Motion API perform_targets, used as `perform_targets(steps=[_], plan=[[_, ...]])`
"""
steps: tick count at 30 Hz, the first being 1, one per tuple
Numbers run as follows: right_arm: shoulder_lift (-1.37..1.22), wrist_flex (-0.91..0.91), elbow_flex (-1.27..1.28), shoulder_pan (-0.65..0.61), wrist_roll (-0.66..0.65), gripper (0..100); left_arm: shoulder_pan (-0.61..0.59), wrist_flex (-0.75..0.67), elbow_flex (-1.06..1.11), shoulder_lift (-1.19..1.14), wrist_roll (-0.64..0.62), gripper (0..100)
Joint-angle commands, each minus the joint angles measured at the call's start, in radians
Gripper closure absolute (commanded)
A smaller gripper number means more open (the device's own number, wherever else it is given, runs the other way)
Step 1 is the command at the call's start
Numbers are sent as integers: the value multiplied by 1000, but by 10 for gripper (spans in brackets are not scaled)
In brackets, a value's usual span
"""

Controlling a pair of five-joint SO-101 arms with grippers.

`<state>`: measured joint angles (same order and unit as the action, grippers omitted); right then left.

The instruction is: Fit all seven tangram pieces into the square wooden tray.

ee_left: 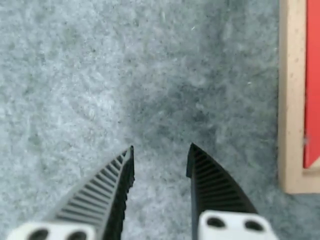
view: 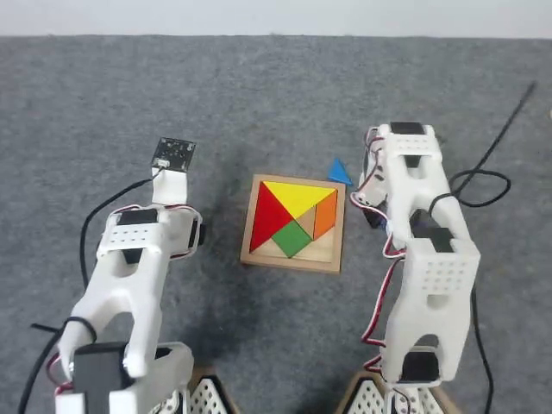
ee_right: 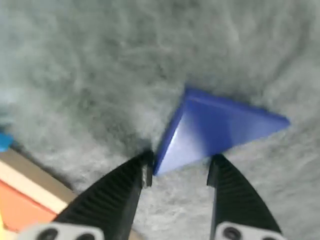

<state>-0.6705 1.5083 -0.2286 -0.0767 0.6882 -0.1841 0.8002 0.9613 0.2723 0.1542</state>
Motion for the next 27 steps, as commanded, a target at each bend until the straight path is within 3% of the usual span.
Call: perform_targets(steps=[1,6,12,22,27], plan=[[-56,31,-80,25,74,793,-8,-20,-41,5,-3,836],[-71,105,-233,150,81,794,-8,-20,-41,5,-3,836],[-71,134,-336,269,-6,797,-8,-20,-41,5,-2,836],[-73,41,-344,295,40,799,-8,-20,-39,5,-2,836],[-111,-15,-345,305,40,854,-8,-20,-38,5,21,836]])
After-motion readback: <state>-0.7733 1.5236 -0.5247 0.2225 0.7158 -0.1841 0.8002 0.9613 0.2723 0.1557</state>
